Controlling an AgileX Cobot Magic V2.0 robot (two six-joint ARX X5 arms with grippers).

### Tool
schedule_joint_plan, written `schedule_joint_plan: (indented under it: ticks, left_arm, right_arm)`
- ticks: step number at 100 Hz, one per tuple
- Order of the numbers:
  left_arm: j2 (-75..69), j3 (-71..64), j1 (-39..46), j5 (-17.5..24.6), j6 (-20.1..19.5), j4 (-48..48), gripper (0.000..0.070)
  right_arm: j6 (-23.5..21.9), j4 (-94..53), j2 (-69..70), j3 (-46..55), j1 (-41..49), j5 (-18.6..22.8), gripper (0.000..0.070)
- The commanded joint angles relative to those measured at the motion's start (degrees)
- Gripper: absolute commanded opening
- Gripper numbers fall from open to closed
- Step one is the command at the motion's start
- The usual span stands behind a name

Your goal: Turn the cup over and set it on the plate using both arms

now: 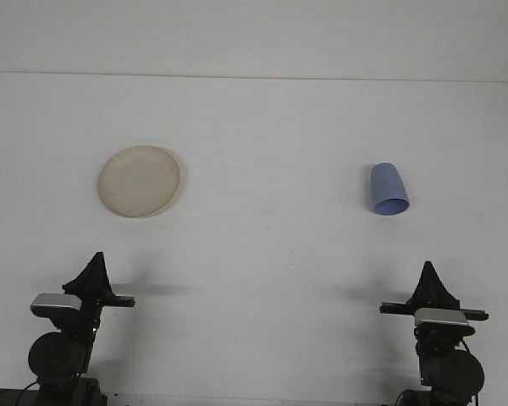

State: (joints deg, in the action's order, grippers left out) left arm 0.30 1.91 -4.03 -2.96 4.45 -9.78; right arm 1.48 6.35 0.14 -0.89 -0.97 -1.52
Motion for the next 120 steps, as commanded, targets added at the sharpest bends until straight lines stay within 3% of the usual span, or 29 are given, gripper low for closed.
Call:
schedule_joint_plan:
  ticks: [1,41,73,99,120]
  left_arm:
    - [-0.09,-1.11,0.00,-0.07,0.37,-0.61,0.0012]
    - [-0.09,-1.11,0.00,-0.07,0.37,-0.61,0.0012]
    - [-0.09,-1.11,0.00,-0.07,0.37,-0.61,0.0012]
    - [-0.09,-1.11,0.00,-0.07,0.37,-0.61,0.0012]
    - [-0.09,-1.11,0.00,-0.07,0.37,-0.61,0.0012]
  right_arm:
    - [-0.61,0.90,-0.07,0.15,-0.11,0.02,0.0000]
    - [-0.61,-6.32,-0.04,-5.92,-0.11,0.02,0.0000]
    - [-1.75,-30.51,4.33,-24.85,-0.11,0.15,0.0000]
    - [-1.68,-49.05,19.02,-42.14,-0.11,0.26,0.0000]
    - [-1.68,-54.75,29.64,-48.72,-0.11,0.22,0.0000]
